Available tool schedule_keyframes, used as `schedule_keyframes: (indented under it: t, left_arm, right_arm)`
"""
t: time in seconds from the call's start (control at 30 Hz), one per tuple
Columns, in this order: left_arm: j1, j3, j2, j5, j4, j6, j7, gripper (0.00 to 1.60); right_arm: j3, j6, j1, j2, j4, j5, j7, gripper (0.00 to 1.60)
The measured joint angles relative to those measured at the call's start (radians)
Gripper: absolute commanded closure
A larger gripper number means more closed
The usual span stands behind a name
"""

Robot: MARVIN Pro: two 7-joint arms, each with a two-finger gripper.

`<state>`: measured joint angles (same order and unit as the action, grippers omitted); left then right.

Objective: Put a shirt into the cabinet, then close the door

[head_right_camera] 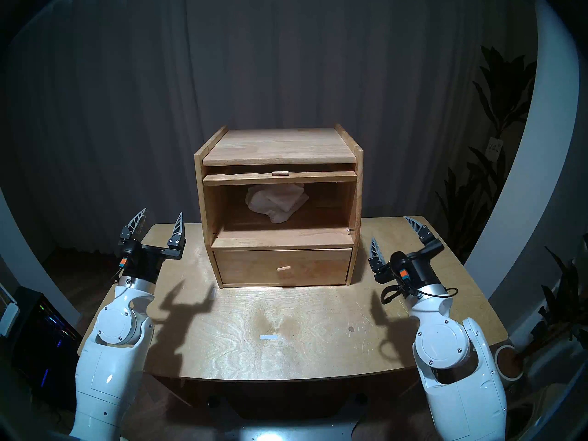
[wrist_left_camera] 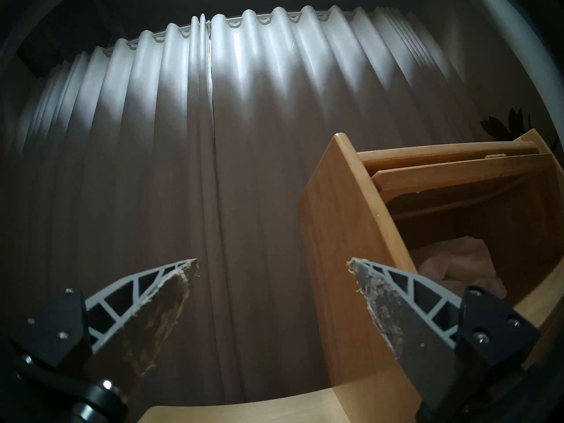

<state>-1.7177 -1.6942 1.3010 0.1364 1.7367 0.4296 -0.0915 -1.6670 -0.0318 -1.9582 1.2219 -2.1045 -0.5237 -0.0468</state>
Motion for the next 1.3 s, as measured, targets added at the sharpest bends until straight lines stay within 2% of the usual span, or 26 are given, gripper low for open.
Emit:
schedule_keyframes:
  t: [0.33, 0.6, 0.97, 1.3]
  left_arm:
    - [0.085, -0.005, -0.021, -0.061, -0.045, -0.001, 0.024, 0.0]
    - [0.138, -0.003, -0.033, -0.113, -0.13, -0.018, 0.044, 0.0]
    - [0.183, -0.006, -0.046, -0.152, -0.215, -0.074, 0.064, 0.0]
    - [0.197, -0.006, -0.047, -0.139, -0.21, -0.115, 0.062, 0.0]
  right_arm:
    - [0.066, 0.028, 0.107, -0.119, -0.027, -0.165, -0.162, 0.0]
    - [0.143, 0.053, 0.19, -0.167, -0.043, -0.241, -0.276, 0.0]
    - [0.211, 0.094, 0.297, -0.181, -0.056, -0.332, -0.391, 0.0]
    - [0.253, 0.169, 0.397, -0.132, -0.068, -0.405, -0.458, 0.0]
